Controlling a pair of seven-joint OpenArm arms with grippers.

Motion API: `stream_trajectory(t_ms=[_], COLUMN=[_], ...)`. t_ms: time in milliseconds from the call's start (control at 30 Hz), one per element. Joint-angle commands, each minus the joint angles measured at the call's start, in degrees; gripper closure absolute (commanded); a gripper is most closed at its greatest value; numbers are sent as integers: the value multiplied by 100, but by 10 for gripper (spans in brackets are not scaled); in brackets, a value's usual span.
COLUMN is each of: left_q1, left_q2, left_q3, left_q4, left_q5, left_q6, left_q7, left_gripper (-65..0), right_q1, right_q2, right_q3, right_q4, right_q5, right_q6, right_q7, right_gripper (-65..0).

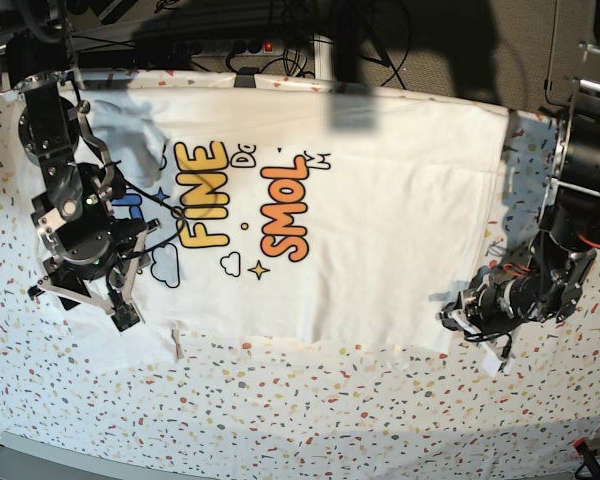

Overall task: Fold the T-shirt properly
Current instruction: 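Lower both grippers and pinch the shirt's side edges, then pull the held side edges outward with both grippers to stretch the shirt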

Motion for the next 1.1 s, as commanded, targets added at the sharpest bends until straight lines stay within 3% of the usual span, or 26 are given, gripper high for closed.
stream_trajectory(t_ms=[0,100,200,433,667,867,1067], left_q1=[-236,-236,-236,-236,-238,-238,-240], left_q2=[-35,-35,-37,-37,-35,-37,-35], left_q3=[-22,-22,-22,-22,-22,-22,-22], left_q4=[70,70,70,70,72,72,74], left_q5=[-59,-61,-61,-61,-63,-61,-61], left_q6=[-44,-44,-44,-42,-44,-44,-44], left_q7=[-133,-133,-133,-131,-133,-131,-131], left_gripper=[0,0,0,0,0,0,0], right_q1=[116,118,166,487,1467,2527,3117], right_q2=[79,81,79,76,81,81,111], right_q3=[50,50,50,55,55,55,59], right_q4=[96,96,94,-243,-1803,-3217,-4343], right_q5=[-46,-258,-385,-297,-267,839,916], right_q6=[-52,-382,-511,-785,-804,-868,-866], right_q7=[96,498,758,719,787,789,798], right_gripper=[-329,-329,-329,-329,-329,-329,-329])
